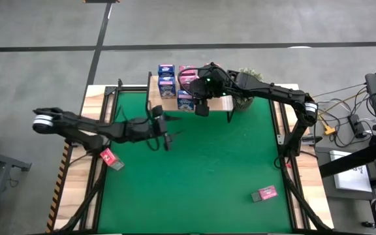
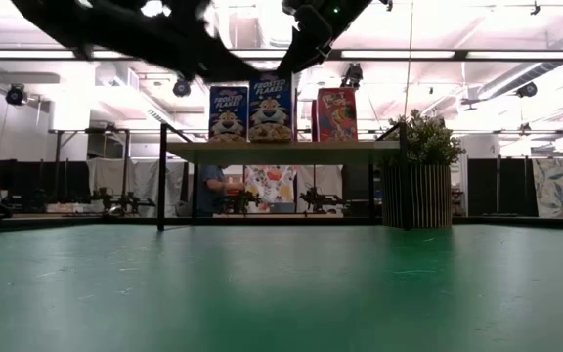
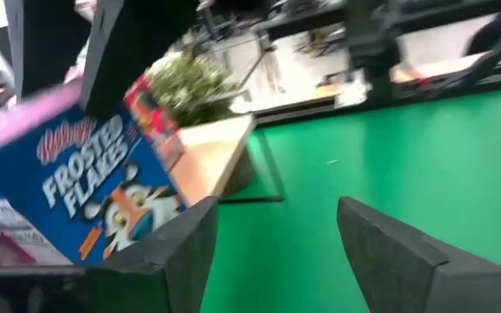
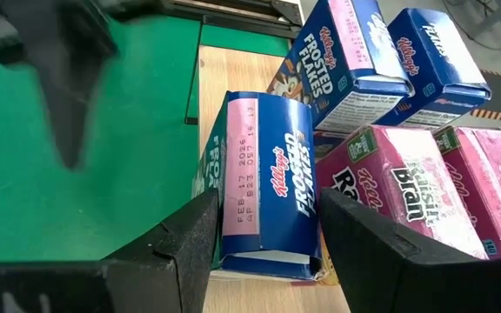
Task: Stack cereal on shelf
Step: Put the blue cereal box on the shelf aligned with the blue cereal boxes
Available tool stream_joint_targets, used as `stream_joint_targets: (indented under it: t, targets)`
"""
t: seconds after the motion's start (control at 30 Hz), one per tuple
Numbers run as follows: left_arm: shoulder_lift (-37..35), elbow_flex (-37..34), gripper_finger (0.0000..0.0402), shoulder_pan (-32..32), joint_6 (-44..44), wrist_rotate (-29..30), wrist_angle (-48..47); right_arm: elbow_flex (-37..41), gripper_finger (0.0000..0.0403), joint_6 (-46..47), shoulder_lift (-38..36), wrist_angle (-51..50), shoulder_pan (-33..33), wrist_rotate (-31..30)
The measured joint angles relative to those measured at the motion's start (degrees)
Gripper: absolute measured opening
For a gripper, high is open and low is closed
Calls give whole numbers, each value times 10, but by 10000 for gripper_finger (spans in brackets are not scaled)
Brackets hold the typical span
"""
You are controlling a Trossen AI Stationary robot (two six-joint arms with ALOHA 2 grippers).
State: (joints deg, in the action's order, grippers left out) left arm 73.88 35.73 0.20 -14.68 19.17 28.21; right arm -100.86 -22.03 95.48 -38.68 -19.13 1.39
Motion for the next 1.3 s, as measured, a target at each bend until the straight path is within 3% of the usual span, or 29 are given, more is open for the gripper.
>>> stream_joint_targets:
  t: [0.1, 0.2, 0.3, 0.37, 0.53, 1.13, 1.3]
  targets:
    - [47, 0, 176, 21, -14, 24, 42, 0, 189, 0, 0, 0, 0, 1]
    - [82, 0, 107, 32, -30, 67, 71, 0, 189, 0, 0, 0, 0, 1]
    - [109, 0, 34, 40, -36, 74, 101, 0, 189, 0, 0, 0, 0, 1]
    - [122, 0, 10, 43, -36, 74, 116, 0, 189, 0, 0, 0, 0, 1]
    - [133, 0, 20, 51, -32, 77, 140, 0, 189, 0, 0, 0, 0, 1]
    - [143, 0, 0, 90, -2, 93, 164, 1, 189, 5, -54, -3, 15, 1]
    - [143, 0, 0, 90, 7, 93, 164, 1, 170, 30, -75, -69, 23, 1]
